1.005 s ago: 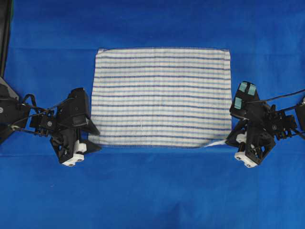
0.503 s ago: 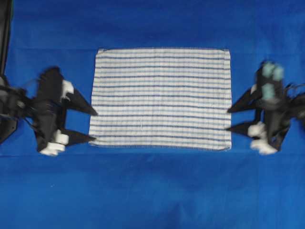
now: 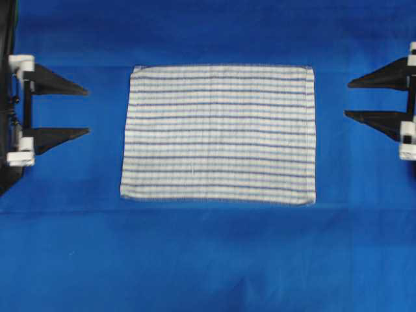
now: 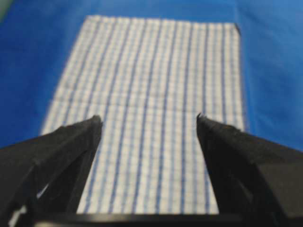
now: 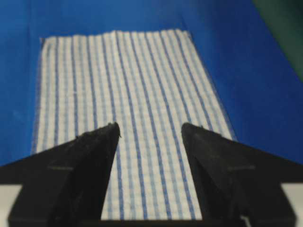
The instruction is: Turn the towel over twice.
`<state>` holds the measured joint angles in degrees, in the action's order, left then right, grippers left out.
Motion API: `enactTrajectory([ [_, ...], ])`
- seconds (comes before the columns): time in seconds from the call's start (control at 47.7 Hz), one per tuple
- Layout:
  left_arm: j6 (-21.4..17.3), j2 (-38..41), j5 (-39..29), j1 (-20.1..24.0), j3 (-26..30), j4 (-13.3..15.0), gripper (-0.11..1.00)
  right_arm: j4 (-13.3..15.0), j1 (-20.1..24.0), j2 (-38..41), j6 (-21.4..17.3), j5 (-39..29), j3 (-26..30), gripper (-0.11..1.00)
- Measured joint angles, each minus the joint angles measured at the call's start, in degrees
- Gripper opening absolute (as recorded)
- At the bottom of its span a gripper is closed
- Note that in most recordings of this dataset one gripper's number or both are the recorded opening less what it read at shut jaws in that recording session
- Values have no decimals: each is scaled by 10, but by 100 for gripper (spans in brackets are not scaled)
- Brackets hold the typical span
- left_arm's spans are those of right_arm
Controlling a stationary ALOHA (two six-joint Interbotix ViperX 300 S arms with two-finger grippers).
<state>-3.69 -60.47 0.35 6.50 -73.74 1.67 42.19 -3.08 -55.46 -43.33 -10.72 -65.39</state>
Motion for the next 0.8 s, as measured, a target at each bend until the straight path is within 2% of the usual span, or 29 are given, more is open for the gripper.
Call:
enactTrajectory([
  [0.209,0,-53,12,4,-25,0,75,0,-32,-11,-6,49,-29,64],
  [0.44,4,-37,35,5,-30,0,75,-9,-41,1,-8,56,-29,64],
  [0.628,4,27,103,30,-34,0,75,-18,-92,50,-8,61,-24,64],
  [0.796,4,125,145,67,-32,0,74,-22,-149,125,-8,72,-12,64],
])
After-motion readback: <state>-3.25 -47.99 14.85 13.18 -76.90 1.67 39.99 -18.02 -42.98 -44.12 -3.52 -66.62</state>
